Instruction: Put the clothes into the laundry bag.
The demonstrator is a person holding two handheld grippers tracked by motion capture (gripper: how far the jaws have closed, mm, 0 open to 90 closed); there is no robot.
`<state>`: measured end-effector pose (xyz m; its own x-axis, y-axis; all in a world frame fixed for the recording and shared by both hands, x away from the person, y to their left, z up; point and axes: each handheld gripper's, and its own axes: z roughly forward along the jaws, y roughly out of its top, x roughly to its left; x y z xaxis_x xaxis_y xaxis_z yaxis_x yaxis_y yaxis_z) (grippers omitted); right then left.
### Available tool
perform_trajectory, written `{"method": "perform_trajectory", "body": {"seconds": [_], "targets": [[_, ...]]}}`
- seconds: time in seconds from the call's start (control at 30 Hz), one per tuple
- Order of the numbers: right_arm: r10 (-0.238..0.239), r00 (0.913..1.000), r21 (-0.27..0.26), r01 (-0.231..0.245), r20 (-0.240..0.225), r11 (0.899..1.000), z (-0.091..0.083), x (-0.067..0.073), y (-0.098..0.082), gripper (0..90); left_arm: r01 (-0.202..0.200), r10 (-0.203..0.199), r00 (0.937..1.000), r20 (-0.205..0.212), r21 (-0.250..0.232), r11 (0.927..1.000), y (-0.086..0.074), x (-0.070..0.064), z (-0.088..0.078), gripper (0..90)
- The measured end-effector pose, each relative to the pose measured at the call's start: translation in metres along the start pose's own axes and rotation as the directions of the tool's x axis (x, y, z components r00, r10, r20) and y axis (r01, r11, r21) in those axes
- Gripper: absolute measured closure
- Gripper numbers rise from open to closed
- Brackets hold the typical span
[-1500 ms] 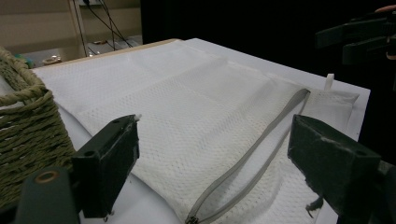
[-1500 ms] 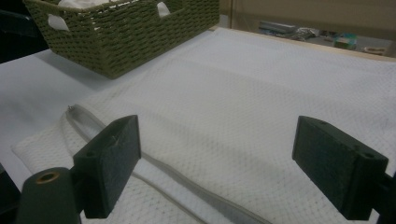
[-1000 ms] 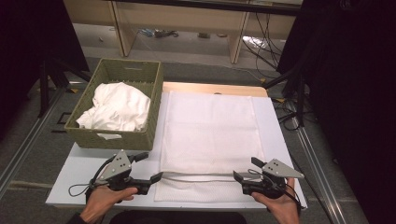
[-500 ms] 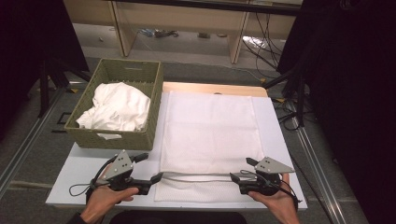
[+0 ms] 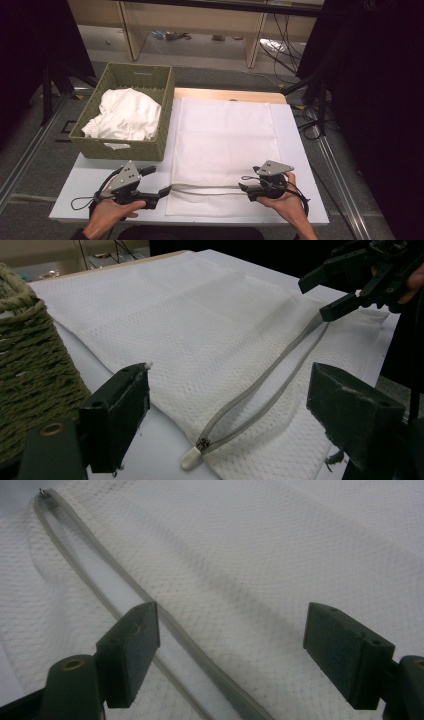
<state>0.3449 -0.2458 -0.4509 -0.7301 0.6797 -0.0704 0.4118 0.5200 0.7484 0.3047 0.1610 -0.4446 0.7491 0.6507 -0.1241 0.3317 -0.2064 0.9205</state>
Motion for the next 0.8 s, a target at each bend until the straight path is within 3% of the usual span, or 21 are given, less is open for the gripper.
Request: {"method": "perform_trajectory", "body": {"seconds": [0.03, 0.13, 0.27, 0.3, 0.33, 0.47, 0.53, 0.6, 0.63, 0.67, 0.7, 0.8], "targets": [[-0.026, 0.9996, 0.012, 0.026, -0.009, 1.0, 0.005, -0.001, 0.001, 25.5, 0.0, 0.0, 1.0, -0.001, 0.01, 0.9999, 0.0, 0.0, 0.0, 18.4], [-0.038, 0.9991, 0.027, 0.039, -0.018, 0.999, 0.011, 0.0, 0.003, 25.8, 0.006, -0.006, 1.0, 0.0, 0.041, 0.9991, -0.001, 0.0, 0.001, 18.7], [-0.073, 0.9962, 0.092, 0.077, -0.047, 0.993, 0.025, 0.003, 0.007, 29.4, -0.005, 0.006, 1.0, -0.004, 0.074, 0.9972, -0.003, 0.001, 0.003, 18.7], [-0.059, 0.9974, 0.102, 0.063, -0.041, 0.993, 0.029, 0.006, 0.007, 30.4, -0.01, 0.01, 0.9999, -0.004, 0.074, 0.9972, -0.003, 0.002, 0.003, 18.7], [-0.111, 0.9931, 0.089, 0.114, -0.038, 0.99, 0.034, 0.005, 0.008, 32.5, -0.009, 0.01, 1.0, -0.001, 0.072, 0.9974, -0.003, 0.003, 0.003, 18.7], [-0.108, 0.9908, 0.123, 0.118, -0.081, 0.985, 0.044, 0.009, 0.011, 37.6, 0.001, -0.001, 1.0, -0.003, 0.077, 0.997, -0.004, 0.005, 0.003, 18.7], [-0.167, 0.9797, 0.142, 0.182, -0.111, 0.973, 0.054, 0.01, 0.013, 42.9, 0.003, -0.002, 1.0, -0.006, 0.082, 0.9966, -0.004, 0.005, 0.003, 18.7], [-0.152, 0.9824, 0.167, 0.169, -0.108, 0.971, 0.055, 0.012, 0.013, 44.8, 0.007, -0.007, 1.0, -0.005, 0.079, 0.9969, -0.004, 0.005, 0.004, 18.7], [-0.195, 0.9767, 0.157, 0.207, -0.09, 0.966, 0.058, 0.009, 0.016, 56.4, 0.01, -0.01, 0.9999, 0.0, 0.081, 0.9967, -0.005, 0.006, 0.005, 18.7], [-0.164, 0.985, 0.188, 0.171, -0.053, 0.967, 0.057, 0.011, 0.016, 60.0, 0.01, -0.01, 0.9999, 0.0, 0.081, 0.9967, -0.005, 0.006, 0.005, 18.7], [-0.207, 0.9773, 0.183, 0.212, -0.044, 0.96, 0.059, 0.006, 0.019, 65.1, 0.0, 0.001, 1.0, -0.007, 0.098, 0.9952, -0.005, 0.006, 0.005, 18.7], [-0.207, 0.9778, 0.18, 0.209, -0.031, 0.961, 0.064, -0.002, 0.021, 68.9, -0.008, 0.009, 0.9999, -0.009, 0.101, 0.9949, -0.004, 0.007, 0.006, 18.7]]}}
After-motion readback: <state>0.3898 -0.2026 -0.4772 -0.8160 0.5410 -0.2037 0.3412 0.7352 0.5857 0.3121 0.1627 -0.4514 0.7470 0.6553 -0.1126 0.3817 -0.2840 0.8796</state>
